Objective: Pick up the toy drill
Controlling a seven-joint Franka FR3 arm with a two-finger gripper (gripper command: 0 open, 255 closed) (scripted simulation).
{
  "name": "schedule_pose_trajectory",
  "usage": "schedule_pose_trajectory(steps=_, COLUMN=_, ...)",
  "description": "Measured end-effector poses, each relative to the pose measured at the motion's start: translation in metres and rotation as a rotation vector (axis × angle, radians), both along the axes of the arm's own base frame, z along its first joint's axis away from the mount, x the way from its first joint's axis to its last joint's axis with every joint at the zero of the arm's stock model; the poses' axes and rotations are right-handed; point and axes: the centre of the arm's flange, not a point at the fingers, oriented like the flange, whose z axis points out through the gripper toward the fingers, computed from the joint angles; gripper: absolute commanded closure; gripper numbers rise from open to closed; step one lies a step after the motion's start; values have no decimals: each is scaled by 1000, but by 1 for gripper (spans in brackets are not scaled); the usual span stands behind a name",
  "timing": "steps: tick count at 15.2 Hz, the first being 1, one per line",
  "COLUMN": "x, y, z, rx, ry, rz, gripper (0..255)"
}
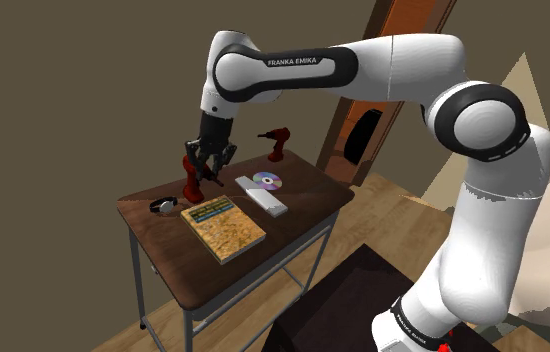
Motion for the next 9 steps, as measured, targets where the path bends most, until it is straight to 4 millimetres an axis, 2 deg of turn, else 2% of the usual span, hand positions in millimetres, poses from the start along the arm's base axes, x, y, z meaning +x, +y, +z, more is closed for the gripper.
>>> schedule_pose_trajectory(steps=3, x=1, y=1, z=5, rx=0, ry=1, rz=0, gripper=255)
schedule_pose_trajectory(steps=9, x=1, y=1, z=34, rx=0, ry=1, rz=0, gripper=255)
